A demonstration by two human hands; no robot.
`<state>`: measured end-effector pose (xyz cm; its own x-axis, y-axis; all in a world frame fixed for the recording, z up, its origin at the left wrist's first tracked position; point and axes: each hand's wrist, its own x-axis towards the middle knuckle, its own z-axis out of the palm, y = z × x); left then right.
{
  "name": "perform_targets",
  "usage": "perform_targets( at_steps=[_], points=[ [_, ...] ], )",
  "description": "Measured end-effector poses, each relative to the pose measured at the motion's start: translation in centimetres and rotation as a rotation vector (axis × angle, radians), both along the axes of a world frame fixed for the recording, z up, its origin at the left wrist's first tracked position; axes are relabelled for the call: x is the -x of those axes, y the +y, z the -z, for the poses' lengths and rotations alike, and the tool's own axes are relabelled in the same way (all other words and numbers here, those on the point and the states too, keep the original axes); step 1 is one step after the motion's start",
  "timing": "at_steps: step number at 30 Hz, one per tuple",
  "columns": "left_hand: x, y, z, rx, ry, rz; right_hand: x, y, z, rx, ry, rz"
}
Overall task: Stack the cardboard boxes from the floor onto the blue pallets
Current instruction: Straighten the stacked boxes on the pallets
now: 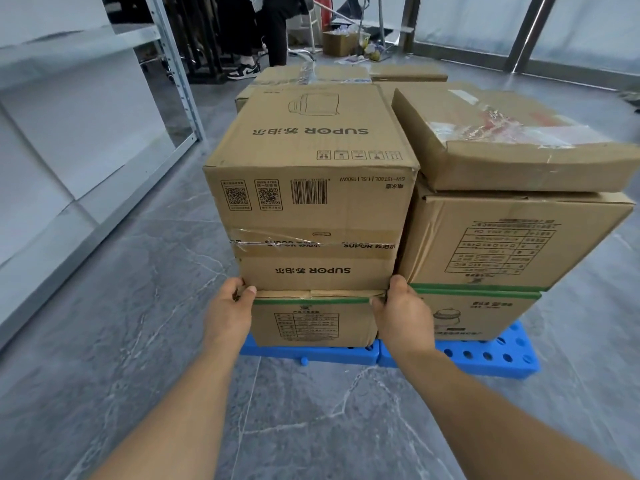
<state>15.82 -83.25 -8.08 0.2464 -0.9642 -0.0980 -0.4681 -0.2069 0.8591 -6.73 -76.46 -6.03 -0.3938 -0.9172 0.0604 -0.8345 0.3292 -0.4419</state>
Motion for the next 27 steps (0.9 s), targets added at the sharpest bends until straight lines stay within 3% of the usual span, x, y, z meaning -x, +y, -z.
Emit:
perform_targets(
  at_steps=[27],
  points=[
    [-0.7, -0.5, 0.0, 0.045, -0.024, -0.028, -0.5, -0.7, 0.9, 0.085, 0.103, -0.041]
  ],
)
